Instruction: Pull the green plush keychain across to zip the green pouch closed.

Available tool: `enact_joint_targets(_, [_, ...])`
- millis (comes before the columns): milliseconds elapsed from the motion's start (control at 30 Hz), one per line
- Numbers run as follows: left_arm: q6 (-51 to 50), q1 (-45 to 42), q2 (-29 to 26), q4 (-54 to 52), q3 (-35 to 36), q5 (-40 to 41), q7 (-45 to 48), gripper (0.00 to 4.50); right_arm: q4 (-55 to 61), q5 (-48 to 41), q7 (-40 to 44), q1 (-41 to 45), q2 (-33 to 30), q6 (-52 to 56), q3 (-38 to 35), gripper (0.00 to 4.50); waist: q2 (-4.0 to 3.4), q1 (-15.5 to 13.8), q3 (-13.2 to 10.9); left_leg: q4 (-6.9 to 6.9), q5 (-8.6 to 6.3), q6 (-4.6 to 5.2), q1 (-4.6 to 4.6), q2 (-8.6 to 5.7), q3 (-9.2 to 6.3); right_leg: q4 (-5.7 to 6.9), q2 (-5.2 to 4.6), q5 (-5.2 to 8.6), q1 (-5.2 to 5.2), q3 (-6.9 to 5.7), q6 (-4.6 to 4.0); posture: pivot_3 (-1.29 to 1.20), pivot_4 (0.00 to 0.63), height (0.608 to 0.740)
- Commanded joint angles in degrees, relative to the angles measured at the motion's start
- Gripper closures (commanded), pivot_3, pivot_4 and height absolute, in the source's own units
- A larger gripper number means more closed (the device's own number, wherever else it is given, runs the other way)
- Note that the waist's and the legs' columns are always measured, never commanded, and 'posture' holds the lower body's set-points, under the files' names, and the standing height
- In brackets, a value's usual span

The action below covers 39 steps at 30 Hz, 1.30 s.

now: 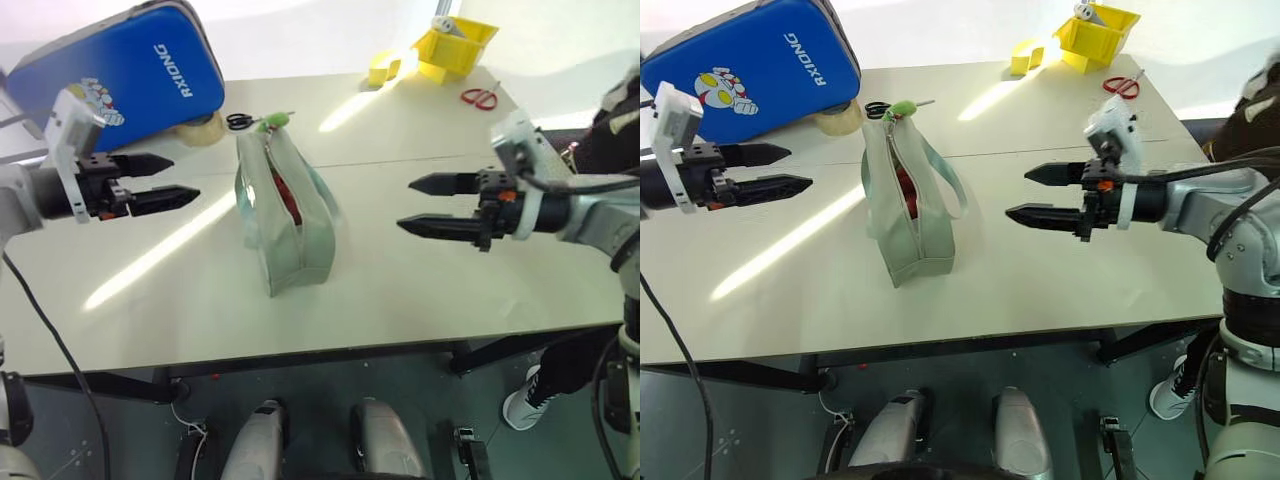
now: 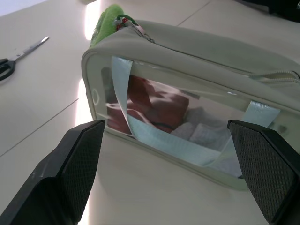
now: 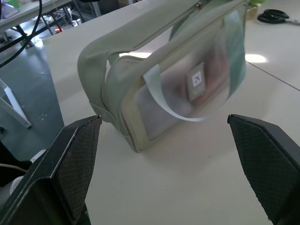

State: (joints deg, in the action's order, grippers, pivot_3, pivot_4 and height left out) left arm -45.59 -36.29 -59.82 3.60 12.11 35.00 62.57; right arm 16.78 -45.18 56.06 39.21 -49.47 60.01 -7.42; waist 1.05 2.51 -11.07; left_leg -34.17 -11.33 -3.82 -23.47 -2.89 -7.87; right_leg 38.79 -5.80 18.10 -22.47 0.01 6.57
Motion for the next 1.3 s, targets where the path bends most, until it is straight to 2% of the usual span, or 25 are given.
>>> enact_joint_targets(33, [1.9, -1.3, -1.3, 0.5, 0.7, -1.4, 0.4, 0.02, 1.4, -0.4, -1.5, 0.3, -0.3, -0.4, -1.1, 0.0, 0.02, -0.1, 0.0, -0.01, 0.0, 0.0, -0.01, 0.0, 0.0, -0.01, -0.01, 0.0, 0.0, 0.0, 0.0, 0.0, 0.15, 0.74])
enact_joint_targets(333, [2.4, -1.4, -0.4, -0.4, 0.9, -2.1, -0.8, 0.02, 2.5, -0.4, -2.9, 0.3, 0.2, -1.2, 0.7, 0.0, 0.06, 0.0, 0.0, -0.01, 0.0, 0.0, -0.04, -0.01, 0.0, -0.06, -0.01, 0.0, -0.01, 0.0, 0.0, 0.0, 0.15, 0.74])
enact_joint_targets(600, [1.9, -1.1, -0.1, -1.6, 1.1, -1.6, -0.8, 0.02, 5.4, -0.8, -7.1, 0.7, 3.3, 0.4, 3.1, 0.0, 0.06, -0.1, 0.0, -0.01, 0.0, 0.0, -0.04, 0.02, 0.0, -0.06, 0.0, -0.01, -0.01, 0.0, 0.0, 0.0, 0.15, 0.74])
enact_joint_targets(900, [4.9, 4.7, 1.3, -14.5, -1.4, -1.1, 1.2, 0.02, 11.6, -2.0, -19.3, 1.0, 13.2, 6.9, 7.6, 0.0, 0.06, 0.0, 0.0, 0.0, 0.0, 0.0, -0.05, 0.3, 0.01, -0.05, 0.05, -0.03, -0.04, 0.02, -0.03, 0.0, 0.15, 0.74])
enact_joint_targets(1100, [4.9, 5.1, 2.0, -16.3, -2.1, -1.5, 0.7, 0.02, 9.1, 4.0, -26.0, 1.6, 18.6, 5.2, 12.4, 0.0, 0.06, 0.0, 0.0, -0.02, 0.0, -0.01, -0.04, 0.33, 0.01, -0.06, 0.23, -0.1, -0.04, 0.02, -0.16, 0.0, 0.15, 0.74])
enact_joint_targets(1267, [4.7, 5.3, 2.1, -16.5, -1.5, -1.6, 0.2, 0.02, 8.5, 6.6, -26.3, 1.6, 19.9, 3.1, 14.2, 0.0, 0.06, 0.0, 0.0, -0.01, 0.0, -0.01, -0.04, 0.36, 0.03, -0.06, 0.27, -0.12, -0.09, 0.02, -0.18, 0.0, 0.15, 0.74])
enact_joint_targets(1300, [4.9, 5.4, 2.0, -16.3, -1.4, -1.8, 0.1, 0.0, 8.2, 7.1, -26.1, 1.4, 19.8, 2.6, 14.6, 0.25, 0.06, 0.0, 0.0, -0.01, 0.0, -0.01, -0.04, 0.36, 0.03, -0.06, 0.27, -0.11, -0.08, 0.01, -0.18, 0.0, 0.15, 0.74])
